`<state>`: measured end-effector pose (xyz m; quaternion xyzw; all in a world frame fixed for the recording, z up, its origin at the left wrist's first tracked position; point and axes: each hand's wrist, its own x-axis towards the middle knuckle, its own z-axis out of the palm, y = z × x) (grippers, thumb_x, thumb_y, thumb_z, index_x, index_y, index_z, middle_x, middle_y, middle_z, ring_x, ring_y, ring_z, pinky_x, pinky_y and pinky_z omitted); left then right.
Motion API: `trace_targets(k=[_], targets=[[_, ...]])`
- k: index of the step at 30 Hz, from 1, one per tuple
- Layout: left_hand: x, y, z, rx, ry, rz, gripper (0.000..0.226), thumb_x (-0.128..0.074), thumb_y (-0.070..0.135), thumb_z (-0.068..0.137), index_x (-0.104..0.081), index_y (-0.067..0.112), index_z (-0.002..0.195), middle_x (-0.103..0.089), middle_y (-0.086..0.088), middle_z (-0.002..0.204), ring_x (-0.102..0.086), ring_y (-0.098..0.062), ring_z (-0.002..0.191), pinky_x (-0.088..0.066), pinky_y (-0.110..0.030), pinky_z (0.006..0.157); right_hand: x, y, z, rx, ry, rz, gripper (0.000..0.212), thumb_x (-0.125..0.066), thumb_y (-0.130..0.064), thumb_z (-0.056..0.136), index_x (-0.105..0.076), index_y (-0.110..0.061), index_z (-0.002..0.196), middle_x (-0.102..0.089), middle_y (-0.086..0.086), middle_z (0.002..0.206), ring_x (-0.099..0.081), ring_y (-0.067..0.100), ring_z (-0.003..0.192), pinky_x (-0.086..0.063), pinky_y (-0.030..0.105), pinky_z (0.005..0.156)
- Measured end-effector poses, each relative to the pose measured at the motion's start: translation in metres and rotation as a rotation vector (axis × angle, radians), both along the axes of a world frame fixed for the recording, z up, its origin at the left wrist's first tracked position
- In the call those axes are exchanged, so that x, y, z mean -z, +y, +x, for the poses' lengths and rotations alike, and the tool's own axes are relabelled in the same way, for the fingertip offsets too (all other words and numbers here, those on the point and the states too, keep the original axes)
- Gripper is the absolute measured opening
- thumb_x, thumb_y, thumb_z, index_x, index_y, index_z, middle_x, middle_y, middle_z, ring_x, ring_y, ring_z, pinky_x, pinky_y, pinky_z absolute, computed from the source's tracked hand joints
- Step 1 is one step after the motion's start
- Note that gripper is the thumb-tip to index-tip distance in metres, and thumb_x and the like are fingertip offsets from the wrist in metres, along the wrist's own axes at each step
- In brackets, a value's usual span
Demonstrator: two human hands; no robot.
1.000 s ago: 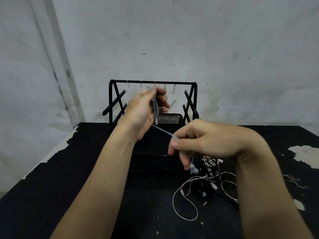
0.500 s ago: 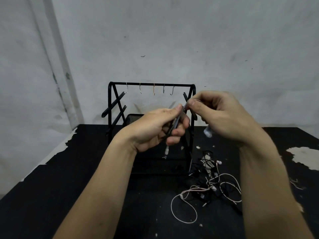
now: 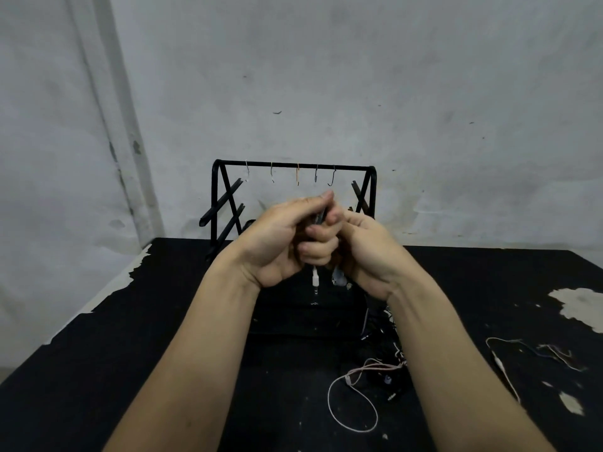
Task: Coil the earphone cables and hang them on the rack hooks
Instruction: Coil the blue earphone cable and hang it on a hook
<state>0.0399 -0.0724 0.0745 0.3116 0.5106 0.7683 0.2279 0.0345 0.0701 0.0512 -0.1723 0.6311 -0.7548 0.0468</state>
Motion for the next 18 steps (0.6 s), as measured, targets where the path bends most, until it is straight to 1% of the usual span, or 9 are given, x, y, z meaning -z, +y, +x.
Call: trace_targets(k=[1, 3, 4, 5, 7, 9, 11, 14, 18], targets=[[-0.001, 0.0, -0.002, -0.019, -0.029, 0.029, 0.034, -0.039, 0.033, 0.101, -0.048, 0.015, 0.073, -0.019, 0.004, 0.06, -0.017, -0.007, 0.044, -0.014, -0.023, 0.044, 0.0, -0.002, 0.001, 0.011, 0.002, 0.021, 0.034, -0.055, -0.019, 0.1, -0.072, -0.025, 0.07, -0.063, 0.007, 0.066, -0.051, 0.018, 0.059, -0.034, 0.033, 0.059], [-0.001, -0.001, -0.007, -0.069, -0.078, 0.079, 0.033, -0.04, 0.033, 0.1, -0.047, 0.016, 0.073, -0.02, 0.005, 0.059, -0.019, -0.006, 0.042, -0.014, -0.022, 0.043, 0.003, -0.005, 0.002, 0.03, 0.027, 0.075, 0.022, -0.052, -0.018, 0.102, -0.072, -0.019, 0.094, -0.058, 0.012, 0.073, -0.044, 0.015, 0.054, -0.023, 0.03, 0.05], [-0.001, -0.002, -0.009, -0.088, -0.099, 0.105, 0.032, -0.04, 0.033, 0.099, -0.047, 0.016, 0.073, -0.022, 0.006, 0.059, -0.02, -0.005, 0.041, -0.014, -0.022, 0.044, 0.004, -0.006, 0.001, 0.031, 0.031, 0.099, 0.02, -0.049, -0.016, 0.103, -0.07, -0.017, 0.102, -0.058, 0.012, 0.075, -0.042, 0.013, 0.053, -0.022, 0.029, 0.048], [-0.002, -0.002, -0.01, -0.1, -0.12, 0.129, 0.03, -0.041, 0.033, 0.098, -0.047, 0.016, 0.074, -0.023, 0.006, 0.059, -0.02, -0.005, 0.042, -0.013, -0.022, 0.044, 0.004, -0.006, 0.002, 0.031, 0.026, 0.113, 0.021, -0.048, -0.014, 0.104, -0.068, -0.016, 0.105, -0.059, 0.009, 0.075, -0.043, 0.012, 0.053, -0.024, 0.027, 0.046], [-0.001, -0.001, -0.012, -0.108, -0.174, 0.169, 0.029, -0.041, 0.032, 0.097, -0.049, 0.016, 0.075, -0.025, 0.007, 0.059, -0.018, -0.006, 0.045, -0.013, -0.023, 0.047, 0.005, -0.009, 0.003, 0.015, 0.015, 0.102, 0.021, -0.048, -0.01, 0.103, -0.068, -0.015, 0.103, -0.066, 0.005, 0.075, -0.054, 0.012, 0.059, -0.035, 0.025, 0.047], [-0.001, -0.001, -0.014, -0.107, -0.223, 0.189, 0.029, -0.039, 0.031, 0.098, -0.049, 0.015, 0.076, -0.025, 0.007, 0.059, -0.016, -0.008, 0.046, -0.014, -0.023, 0.047, 0.006, -0.011, 0.005, -0.023, -0.003, 0.097, 0.023, -0.049, -0.004, 0.102, -0.068, -0.015, 0.099, -0.069, 0.001, 0.072, -0.061, 0.011, 0.058, -0.043, 0.027, 0.051], [0.0, -0.001, -0.015, -0.108, -0.244, 0.197, 0.03, -0.038, 0.029, 0.098, -0.049, 0.015, 0.074, -0.025, 0.008, 0.057, -0.017, -0.007, 0.043, -0.013, -0.022, 0.045, 0.006, -0.01, 0.005, -0.053, -0.009, 0.126, 0.022, -0.051, -0.002, 0.1, -0.068, -0.016, 0.098, -0.07, 0.003, 0.072, -0.064, 0.016, 0.06, -0.043, 0.032, 0.054], [-0.002, -0.001, -0.016, -0.125, -0.269, 0.231, 0.028, -0.04, 0.028, 0.095, -0.049, 0.016, 0.072, -0.026, 0.008, 0.055, -0.015, -0.007, 0.042, -0.013, -0.021, 0.044, 0.008, -0.01, 0.005, -0.051, 0.032, 0.181, 0.019, -0.052, -0.005, 0.101, -0.068, -0.014, 0.096, -0.071, 0.004, 0.074, -0.068, 0.016, 0.066, -0.049, 0.029, 0.056], [-0.001, 0.002, -0.019, -0.212, -0.263, 0.293, 0.028, -0.038, 0.028, 0.099, -0.049, 0.018, 0.074, -0.028, 0.009, 0.056, -0.023, -0.006, 0.042, -0.017, -0.021, 0.045, 0.015, -0.016, 0.003, -0.03, 0.066, 0.311, 0.016, -0.057, -0.005, 0.099, -0.069, 0.0, 0.091, -0.071, 0.01, 0.078, -0.068, 0.015, 0.071, -0.056, 0.027, 0.068]])
